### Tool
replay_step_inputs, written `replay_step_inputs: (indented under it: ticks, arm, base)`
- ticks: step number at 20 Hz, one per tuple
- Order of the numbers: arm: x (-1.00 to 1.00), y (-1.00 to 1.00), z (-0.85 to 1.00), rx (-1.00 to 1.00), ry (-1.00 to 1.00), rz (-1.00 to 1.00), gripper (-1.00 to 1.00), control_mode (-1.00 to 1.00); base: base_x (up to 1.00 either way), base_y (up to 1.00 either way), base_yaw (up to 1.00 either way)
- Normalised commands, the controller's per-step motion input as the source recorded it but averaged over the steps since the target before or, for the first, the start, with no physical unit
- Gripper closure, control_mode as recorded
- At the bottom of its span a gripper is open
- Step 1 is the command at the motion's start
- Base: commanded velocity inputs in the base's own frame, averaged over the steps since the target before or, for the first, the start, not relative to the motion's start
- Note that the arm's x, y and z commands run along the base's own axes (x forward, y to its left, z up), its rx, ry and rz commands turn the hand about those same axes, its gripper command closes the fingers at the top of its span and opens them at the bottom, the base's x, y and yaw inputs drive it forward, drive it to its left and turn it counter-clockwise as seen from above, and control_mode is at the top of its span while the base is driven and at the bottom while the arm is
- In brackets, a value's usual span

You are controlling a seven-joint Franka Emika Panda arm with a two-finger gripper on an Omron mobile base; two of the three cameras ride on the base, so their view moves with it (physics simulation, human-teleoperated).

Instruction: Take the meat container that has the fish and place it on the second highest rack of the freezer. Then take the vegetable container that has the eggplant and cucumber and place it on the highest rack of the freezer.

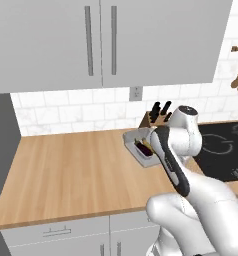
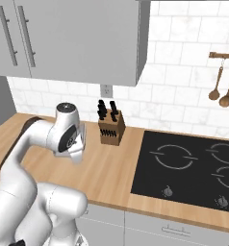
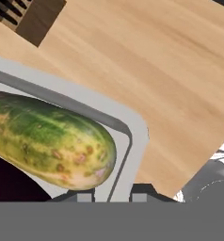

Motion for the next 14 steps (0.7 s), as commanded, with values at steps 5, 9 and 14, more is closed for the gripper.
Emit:
replay_step_inputs:
  ticks: [5, 9, 14]
  arm:
    - [-0.65, -0.05, 1.00, 0.00, -0.01, 0.09, 1.00, -1.00]
    - [-0.76, -0.06, 1.00, 0.00, 0.00, 0.10, 1.00, -1.00]
    - [-0.86, -0.01, 1.00, 0.00, 0.08, 0.10, 1.00, -1.00]
  base:
    - [0.00, 0.00, 0.00]
    - [0.00, 0.00, 0.00]
    - [0.00, 0.00, 0.00]
